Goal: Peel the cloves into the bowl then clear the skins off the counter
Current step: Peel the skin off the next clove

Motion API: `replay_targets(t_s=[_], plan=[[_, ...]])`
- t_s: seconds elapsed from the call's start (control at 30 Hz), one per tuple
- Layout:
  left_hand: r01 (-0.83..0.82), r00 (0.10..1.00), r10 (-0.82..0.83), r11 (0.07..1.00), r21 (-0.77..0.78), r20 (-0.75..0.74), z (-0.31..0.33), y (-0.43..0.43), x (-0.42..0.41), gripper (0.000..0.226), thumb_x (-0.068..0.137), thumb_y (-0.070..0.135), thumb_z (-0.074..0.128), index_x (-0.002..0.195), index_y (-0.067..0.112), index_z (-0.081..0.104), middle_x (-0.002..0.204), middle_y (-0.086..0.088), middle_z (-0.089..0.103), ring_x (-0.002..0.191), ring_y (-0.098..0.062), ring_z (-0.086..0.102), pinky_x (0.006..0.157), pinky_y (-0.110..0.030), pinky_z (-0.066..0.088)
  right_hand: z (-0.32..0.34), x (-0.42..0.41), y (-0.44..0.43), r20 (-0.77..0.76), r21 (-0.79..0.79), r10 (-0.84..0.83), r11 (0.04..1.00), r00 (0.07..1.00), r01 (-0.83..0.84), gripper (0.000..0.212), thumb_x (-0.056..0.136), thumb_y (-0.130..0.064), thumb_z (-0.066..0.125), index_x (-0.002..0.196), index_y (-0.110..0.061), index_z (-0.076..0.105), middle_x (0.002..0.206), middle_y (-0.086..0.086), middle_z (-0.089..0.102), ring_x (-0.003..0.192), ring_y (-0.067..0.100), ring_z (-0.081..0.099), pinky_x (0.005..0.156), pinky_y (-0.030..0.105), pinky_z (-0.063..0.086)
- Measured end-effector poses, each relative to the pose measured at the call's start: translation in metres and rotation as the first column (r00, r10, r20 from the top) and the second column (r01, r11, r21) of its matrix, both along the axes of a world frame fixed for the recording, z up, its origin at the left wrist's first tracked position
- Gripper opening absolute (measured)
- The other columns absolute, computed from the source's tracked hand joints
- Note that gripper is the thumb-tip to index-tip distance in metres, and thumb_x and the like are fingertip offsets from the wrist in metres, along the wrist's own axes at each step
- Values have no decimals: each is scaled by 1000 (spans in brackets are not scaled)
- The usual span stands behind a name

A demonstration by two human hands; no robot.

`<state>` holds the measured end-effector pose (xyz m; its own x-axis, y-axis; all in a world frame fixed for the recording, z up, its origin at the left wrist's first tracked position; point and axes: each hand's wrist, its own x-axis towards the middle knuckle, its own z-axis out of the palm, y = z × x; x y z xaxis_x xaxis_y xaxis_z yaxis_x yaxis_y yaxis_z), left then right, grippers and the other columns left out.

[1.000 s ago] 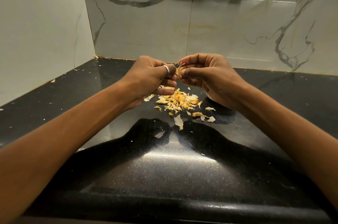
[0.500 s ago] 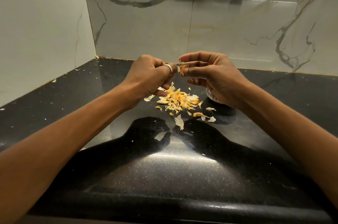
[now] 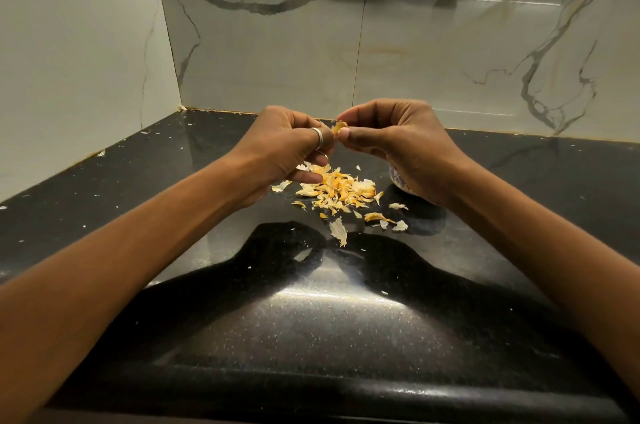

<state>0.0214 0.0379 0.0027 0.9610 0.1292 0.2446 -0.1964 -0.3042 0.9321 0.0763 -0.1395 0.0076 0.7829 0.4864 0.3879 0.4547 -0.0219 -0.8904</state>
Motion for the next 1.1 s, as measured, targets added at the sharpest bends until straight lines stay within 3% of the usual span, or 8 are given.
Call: replay_targets(t_s=[0.13, 0.27, 0.47, 0.6, 0.9, 1.1], plan=[[-22, 999, 21, 1000, 20, 35, -1, 1, 0, 9, 95, 10, 64, 96, 3, 70, 89, -13, 68, 66, -8, 66, 54, -27, 59, 0, -1, 2, -10, 0, 14, 1000, 1000, -14, 10, 88, -8, 72, 97, -7, 73, 97, 12, 75, 93, 22, 71, 89, 32, 59], [-52, 996, 47, 997, 63, 70, -2, 1, 0, 7, 92, 8, 66, 93, 2, 72, 82, -11, 68, 71, -13, 67, 58, -32, 61, 1, -2, 1, -37, -6, 2, 1000, 999, -2, 8, 88, -3, 70, 95, -5, 72, 92, 11, 74, 87, 19, 72, 82, 27, 59], [-27, 1000, 28, 999, -47, 13, 1, 0, -2, 8, 93, 6, 64, 93, 2, 71, 81, -11, 66, 71, -14, 65, 56, -27, 59, 2, -1, 0, -64, -34, -40, 999, 997, 38, 11, 89, 1, 69, 99, -3, 72, 94, 13, 75, 83, 19, 72, 73, 24, 59], [-28, 999, 22, 986, -165, -38, 4, 2, -1, 13, 94, 8, 63, 97, -1, 71, 80, -8, 68, 65, -9, 66, 56, -29, 59, 0, 0, -1, -35, -62, -65, 996, 997, 63, 14, 88, 1, 69, 98, -8, 72, 94, 9, 75, 86, 16, 71, 77, 26, 59], [10, 991, -32, 987, -163, -129, 4, 1, 1, 27, 88, 26, 74, 104, 4, 73, 94, -10, 71, 70, -10, 66, 60, -29, 58, -1, 1, 0, -19, -13, -58, 998, 998, 58, 16, 85, 1, 72, 97, -10, 74, 99, 11, 75, 90, 16, 71, 81, 26, 59], [49, 990, -77, 972, -228, -115, 4, 2, 0, 15, 92, 7, 68, 105, 0, 71, 91, -13, 71, 71, -11, 69, 57, -28, 60, 1, 0, -1, -23, -13, -54, 998, 998, 54, 15, 85, 1, 71, 95, -10, 73, 100, 12, 75, 92, 18, 70, 81, 25, 59]])
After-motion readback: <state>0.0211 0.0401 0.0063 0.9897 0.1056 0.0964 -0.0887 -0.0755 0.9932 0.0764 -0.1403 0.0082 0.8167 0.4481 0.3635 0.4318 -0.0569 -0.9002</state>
